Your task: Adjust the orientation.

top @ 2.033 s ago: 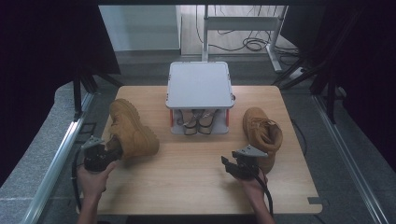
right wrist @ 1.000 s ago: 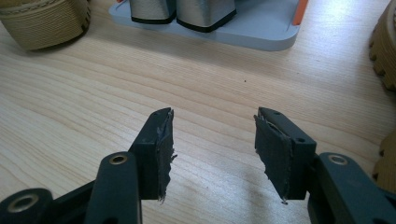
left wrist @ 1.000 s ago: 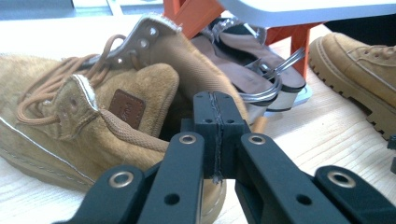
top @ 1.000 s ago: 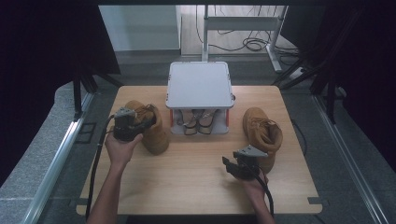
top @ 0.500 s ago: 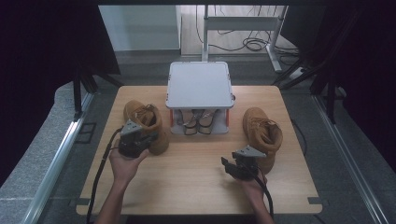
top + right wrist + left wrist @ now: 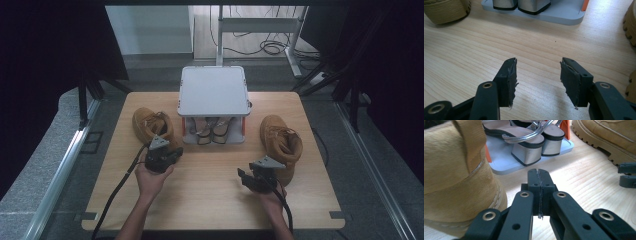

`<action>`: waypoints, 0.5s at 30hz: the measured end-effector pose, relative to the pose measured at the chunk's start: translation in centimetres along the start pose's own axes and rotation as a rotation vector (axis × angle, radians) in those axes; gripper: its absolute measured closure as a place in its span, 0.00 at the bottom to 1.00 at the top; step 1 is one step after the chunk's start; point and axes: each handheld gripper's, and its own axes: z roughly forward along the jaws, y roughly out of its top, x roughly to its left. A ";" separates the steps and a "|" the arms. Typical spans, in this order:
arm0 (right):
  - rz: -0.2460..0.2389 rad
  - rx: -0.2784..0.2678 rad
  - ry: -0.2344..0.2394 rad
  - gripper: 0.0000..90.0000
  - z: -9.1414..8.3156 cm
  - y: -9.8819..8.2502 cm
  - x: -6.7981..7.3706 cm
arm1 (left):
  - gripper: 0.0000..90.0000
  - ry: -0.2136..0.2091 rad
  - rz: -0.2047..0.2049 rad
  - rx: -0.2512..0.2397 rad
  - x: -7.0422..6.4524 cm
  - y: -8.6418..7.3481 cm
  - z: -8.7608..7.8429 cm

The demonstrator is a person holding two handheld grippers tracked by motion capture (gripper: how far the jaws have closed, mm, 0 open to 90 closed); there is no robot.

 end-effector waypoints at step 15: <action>-0.002 0.007 0.002 0.52 0.2 -0.1 0.1 | 1.00 0.104 -0.059 -0.039 1.3 0.0 2.8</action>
